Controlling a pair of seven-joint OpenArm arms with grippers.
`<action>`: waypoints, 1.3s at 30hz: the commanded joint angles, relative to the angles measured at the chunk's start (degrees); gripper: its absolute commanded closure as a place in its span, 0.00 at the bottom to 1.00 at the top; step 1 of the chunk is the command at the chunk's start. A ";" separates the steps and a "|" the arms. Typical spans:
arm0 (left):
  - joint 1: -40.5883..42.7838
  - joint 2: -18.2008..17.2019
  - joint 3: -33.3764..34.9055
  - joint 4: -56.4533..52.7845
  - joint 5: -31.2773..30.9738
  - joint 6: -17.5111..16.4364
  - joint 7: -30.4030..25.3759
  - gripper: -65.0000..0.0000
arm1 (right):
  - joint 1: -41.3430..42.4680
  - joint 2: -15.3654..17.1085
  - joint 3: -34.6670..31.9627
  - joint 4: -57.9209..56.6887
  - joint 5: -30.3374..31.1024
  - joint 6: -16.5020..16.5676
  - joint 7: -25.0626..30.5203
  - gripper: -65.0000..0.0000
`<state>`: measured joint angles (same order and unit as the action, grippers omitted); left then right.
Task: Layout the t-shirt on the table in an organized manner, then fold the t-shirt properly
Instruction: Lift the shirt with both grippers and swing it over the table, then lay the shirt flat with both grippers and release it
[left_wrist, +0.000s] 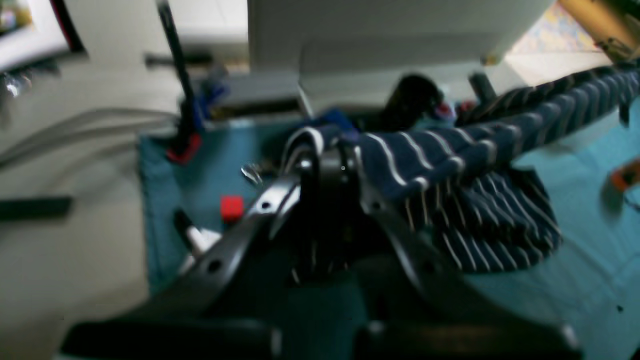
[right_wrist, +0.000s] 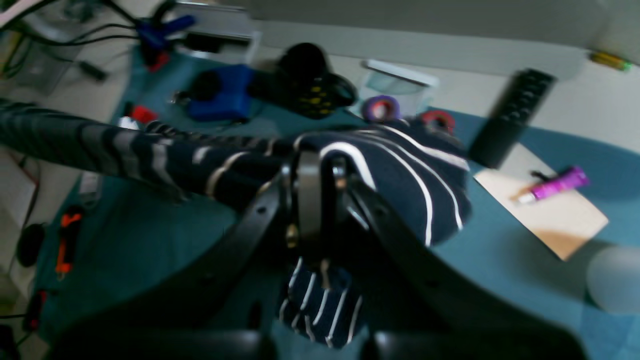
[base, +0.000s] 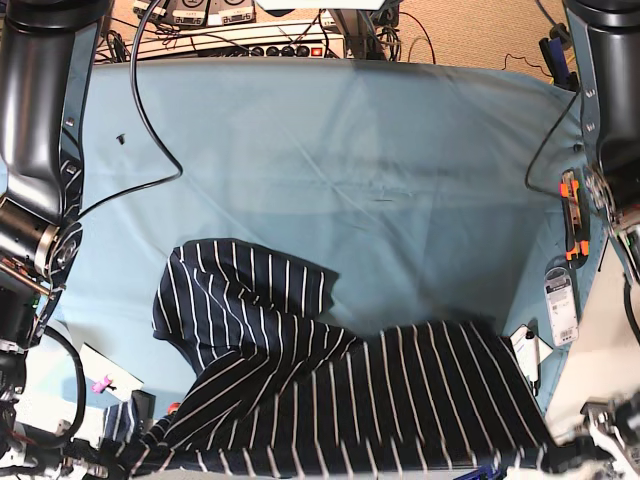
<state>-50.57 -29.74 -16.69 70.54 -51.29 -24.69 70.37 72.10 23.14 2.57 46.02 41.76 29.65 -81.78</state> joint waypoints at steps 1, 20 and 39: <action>-1.09 -1.22 -0.46 0.94 -1.66 0.17 -0.79 1.00 | 2.70 0.39 0.15 2.36 2.38 -0.24 1.78 1.00; 22.62 -1.55 -8.35 4.09 -12.09 -2.45 3.87 1.00 | -28.70 0.37 7.19 31.06 1.31 -0.15 1.78 1.00; 51.95 -1.40 -8.37 27.39 -11.34 -3.52 4.20 1.00 | -75.28 0.35 26.16 59.71 9.88 2.95 1.78 1.00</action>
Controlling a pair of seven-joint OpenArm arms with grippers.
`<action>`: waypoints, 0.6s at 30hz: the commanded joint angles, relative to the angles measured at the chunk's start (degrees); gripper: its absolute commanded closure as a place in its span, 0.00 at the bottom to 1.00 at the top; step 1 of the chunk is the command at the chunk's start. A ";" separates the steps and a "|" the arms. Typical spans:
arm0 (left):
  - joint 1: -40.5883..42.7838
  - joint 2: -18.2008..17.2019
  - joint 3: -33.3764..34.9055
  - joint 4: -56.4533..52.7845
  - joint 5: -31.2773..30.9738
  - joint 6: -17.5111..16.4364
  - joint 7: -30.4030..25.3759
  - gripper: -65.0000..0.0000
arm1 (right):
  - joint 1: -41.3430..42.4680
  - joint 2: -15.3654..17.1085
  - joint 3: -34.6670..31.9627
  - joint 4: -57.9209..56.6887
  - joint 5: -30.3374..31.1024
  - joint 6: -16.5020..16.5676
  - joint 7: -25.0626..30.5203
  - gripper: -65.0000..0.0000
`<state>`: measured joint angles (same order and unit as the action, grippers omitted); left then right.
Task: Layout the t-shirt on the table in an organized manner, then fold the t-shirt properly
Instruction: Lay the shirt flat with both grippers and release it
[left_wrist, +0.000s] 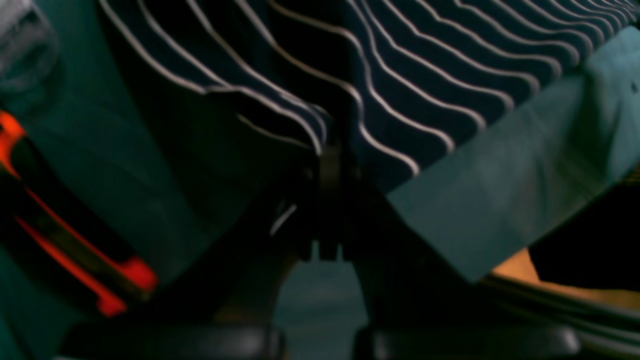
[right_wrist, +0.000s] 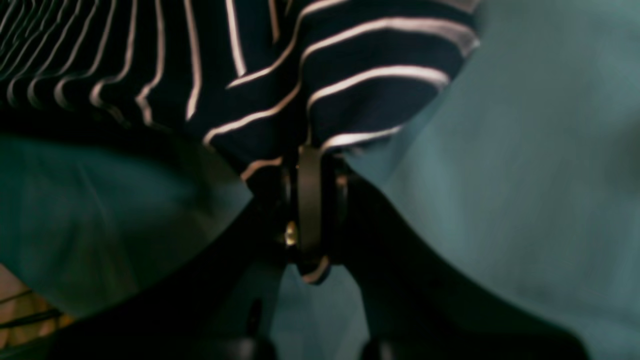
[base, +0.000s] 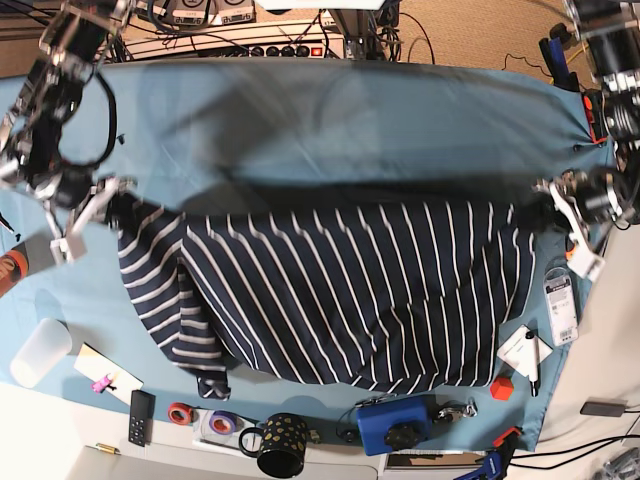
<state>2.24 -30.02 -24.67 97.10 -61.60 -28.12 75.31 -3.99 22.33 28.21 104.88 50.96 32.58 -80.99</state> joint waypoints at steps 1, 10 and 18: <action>0.63 -1.09 -0.39 1.66 -1.03 -0.07 -0.72 1.00 | -1.44 1.18 0.87 2.21 0.68 0.02 0.99 1.00; 11.43 -1.11 -0.39 4.13 -1.05 -0.50 -0.76 1.00 | -19.26 1.16 3.13 12.15 0.87 0.02 0.99 1.00; 18.14 -0.50 -0.39 4.11 -1.03 -3.52 -2.95 1.00 | -24.11 1.16 3.41 13.42 0.81 0.11 0.99 1.00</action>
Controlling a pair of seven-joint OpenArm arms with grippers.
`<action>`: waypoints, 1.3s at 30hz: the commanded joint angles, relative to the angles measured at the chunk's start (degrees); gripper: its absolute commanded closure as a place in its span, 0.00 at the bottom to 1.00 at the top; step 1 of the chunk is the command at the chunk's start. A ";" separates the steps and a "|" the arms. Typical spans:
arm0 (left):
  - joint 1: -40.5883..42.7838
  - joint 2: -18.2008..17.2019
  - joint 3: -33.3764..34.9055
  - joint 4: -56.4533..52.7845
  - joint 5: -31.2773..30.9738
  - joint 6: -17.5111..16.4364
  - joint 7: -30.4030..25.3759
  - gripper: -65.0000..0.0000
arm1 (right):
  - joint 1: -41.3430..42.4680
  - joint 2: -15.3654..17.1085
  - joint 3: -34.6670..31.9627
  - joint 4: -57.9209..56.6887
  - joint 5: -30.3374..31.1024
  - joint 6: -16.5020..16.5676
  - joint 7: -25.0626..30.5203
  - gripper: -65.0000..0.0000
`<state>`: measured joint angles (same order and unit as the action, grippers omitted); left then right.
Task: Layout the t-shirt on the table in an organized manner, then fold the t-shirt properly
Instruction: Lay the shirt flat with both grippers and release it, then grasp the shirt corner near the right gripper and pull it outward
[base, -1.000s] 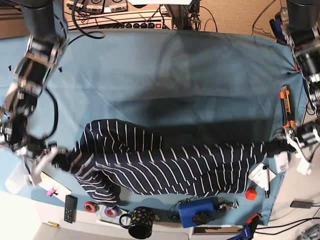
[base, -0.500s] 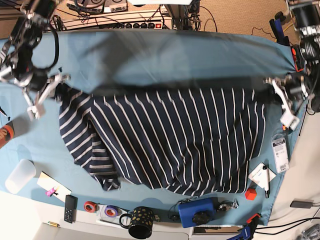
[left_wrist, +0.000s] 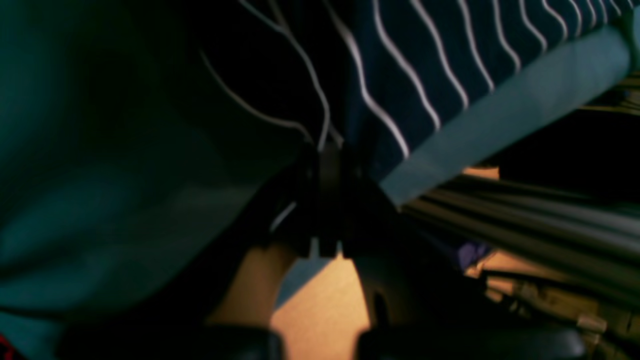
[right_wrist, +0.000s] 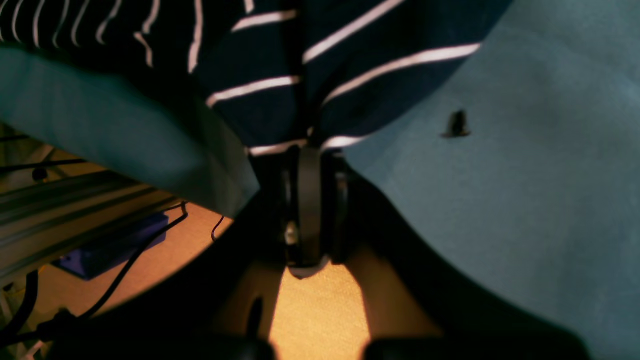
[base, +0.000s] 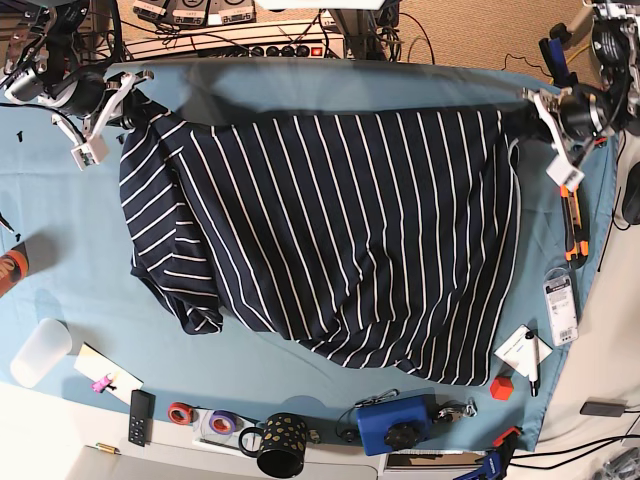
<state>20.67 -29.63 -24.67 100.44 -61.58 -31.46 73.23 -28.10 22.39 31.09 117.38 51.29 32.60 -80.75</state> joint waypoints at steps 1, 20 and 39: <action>0.11 -0.52 -0.39 0.76 -1.01 -0.15 -0.85 1.00 | 0.00 1.09 0.52 0.92 0.52 0.09 0.75 1.00; 0.44 1.86 -4.37 0.79 -4.37 -0.13 0.90 0.68 | -3.48 -0.20 0.55 2.69 18.38 5.44 0.75 0.78; 0.44 1.86 -32.83 0.79 -15.63 -3.10 2.67 0.68 | 10.91 -1.44 0.52 8.55 -14.32 -1.16 14.36 0.79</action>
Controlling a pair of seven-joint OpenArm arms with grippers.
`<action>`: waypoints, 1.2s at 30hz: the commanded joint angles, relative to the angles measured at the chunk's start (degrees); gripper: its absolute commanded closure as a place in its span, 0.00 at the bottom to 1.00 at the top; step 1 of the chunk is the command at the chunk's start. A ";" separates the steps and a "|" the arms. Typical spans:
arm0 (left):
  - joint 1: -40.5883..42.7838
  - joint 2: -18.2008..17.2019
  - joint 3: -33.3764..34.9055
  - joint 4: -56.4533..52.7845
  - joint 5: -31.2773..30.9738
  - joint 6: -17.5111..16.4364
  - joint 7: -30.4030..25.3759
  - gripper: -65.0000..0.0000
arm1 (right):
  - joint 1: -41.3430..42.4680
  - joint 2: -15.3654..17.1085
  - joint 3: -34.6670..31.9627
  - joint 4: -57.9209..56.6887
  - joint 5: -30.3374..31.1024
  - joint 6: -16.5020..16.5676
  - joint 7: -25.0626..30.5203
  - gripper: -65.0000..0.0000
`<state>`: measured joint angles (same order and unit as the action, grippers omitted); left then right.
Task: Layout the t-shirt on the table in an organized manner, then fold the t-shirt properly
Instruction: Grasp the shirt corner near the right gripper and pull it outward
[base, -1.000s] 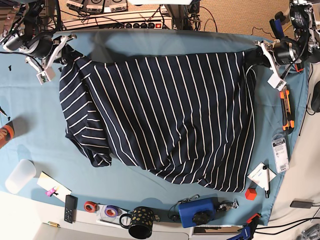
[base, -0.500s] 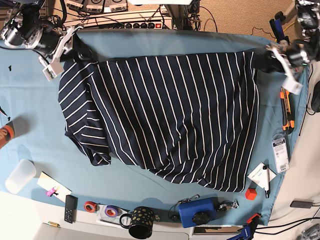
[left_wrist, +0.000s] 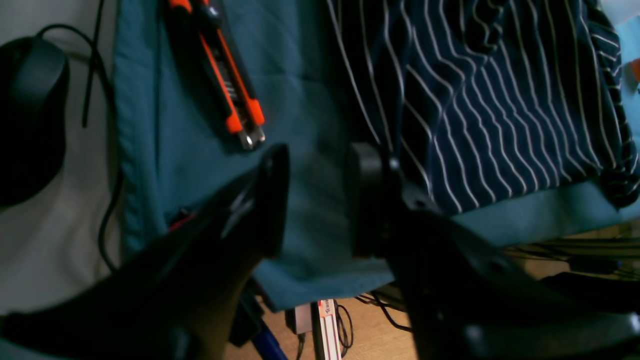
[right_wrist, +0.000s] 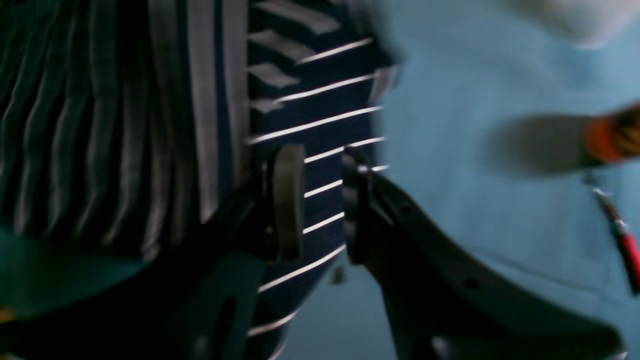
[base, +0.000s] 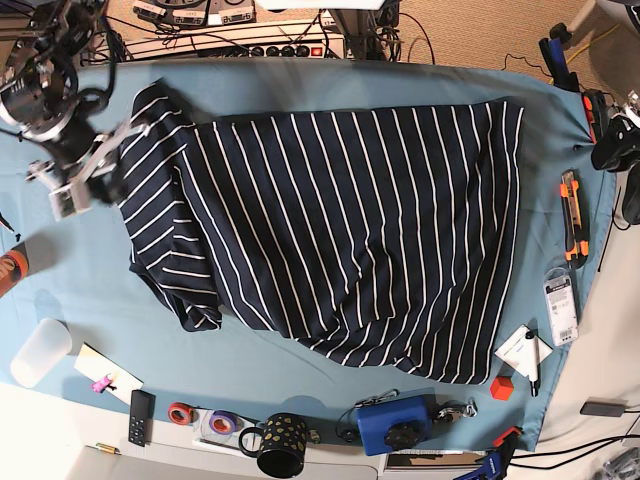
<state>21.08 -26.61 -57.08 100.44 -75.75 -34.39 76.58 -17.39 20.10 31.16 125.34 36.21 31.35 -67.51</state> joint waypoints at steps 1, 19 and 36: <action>0.02 -1.18 -0.44 0.79 -1.46 -0.17 -0.70 0.68 | 1.07 0.85 0.46 -0.63 -0.48 0.11 1.44 0.79; 0.02 -1.16 -0.44 0.79 -1.46 -0.17 -1.11 0.68 | 10.40 2.64 0.39 -27.54 1.38 3.78 -10.47 0.79; -0.13 -1.16 -0.44 0.79 -1.46 0.00 -1.22 0.68 | 9.29 2.62 -14.60 -28.28 -6.32 -0.46 -12.49 0.82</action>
<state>21.06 -26.52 -57.08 100.44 -75.75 -34.39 76.49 -8.10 22.02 16.53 96.86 30.24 30.96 -78.22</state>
